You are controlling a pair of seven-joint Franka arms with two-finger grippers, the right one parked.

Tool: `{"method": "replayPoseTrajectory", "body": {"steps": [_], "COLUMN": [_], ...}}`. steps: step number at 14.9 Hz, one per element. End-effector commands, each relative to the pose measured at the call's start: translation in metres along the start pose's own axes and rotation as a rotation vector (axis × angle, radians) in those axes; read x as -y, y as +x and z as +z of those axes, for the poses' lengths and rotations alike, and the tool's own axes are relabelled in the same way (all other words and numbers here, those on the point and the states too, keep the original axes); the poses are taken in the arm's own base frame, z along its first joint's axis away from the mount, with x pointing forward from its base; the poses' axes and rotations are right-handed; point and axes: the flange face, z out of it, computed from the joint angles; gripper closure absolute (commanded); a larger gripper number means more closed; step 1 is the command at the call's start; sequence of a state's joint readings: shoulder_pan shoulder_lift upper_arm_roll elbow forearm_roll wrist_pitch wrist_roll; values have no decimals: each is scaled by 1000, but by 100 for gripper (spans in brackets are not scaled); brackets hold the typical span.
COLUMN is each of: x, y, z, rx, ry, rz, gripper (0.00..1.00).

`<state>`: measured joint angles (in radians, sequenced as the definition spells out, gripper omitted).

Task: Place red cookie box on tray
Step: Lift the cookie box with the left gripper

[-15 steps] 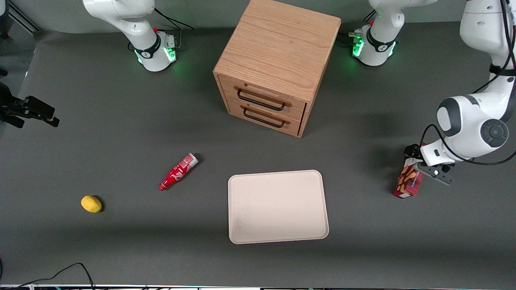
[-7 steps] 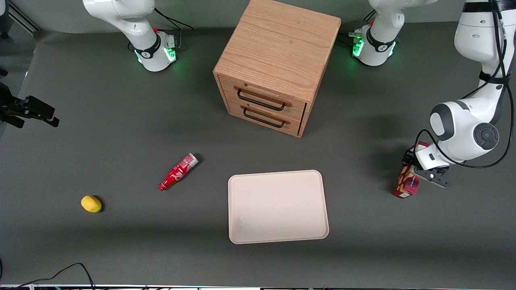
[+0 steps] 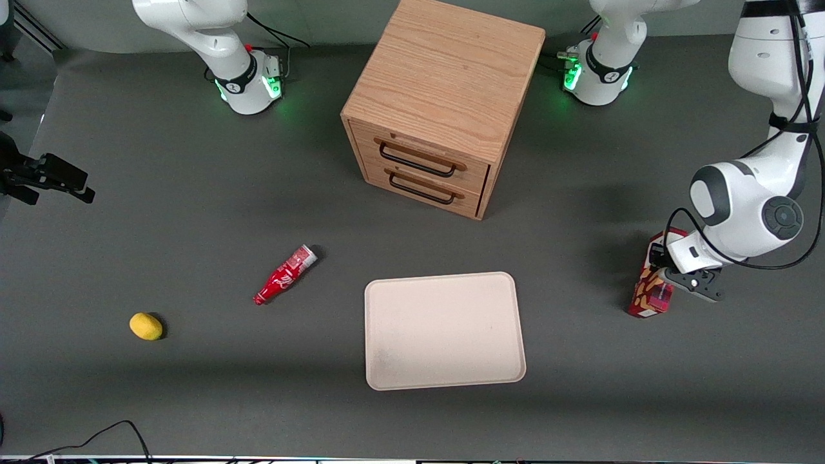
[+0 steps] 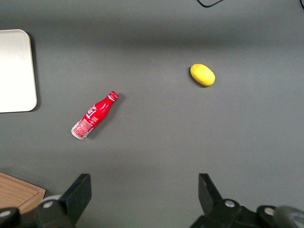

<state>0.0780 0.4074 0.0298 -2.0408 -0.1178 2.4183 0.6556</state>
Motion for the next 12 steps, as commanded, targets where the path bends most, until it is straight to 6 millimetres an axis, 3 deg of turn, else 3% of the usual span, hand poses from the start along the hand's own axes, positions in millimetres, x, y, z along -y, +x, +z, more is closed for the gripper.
{"method": "replayPoseTrajectory", "body": {"steps": [1, 5, 7, 10, 12], "x": [2, 0, -18, -77, -123], "y": [13, 22, 23, 44, 62], "z": [-78, -196, -259, -336, -357], "rx": [-2, 37, 66, 103, 98], "ry": [-45, -94, -101, -111, -109], "rz": [-3, -88, -189, -328, -421], "gripper": [100, 100, 100, 100, 100]}}
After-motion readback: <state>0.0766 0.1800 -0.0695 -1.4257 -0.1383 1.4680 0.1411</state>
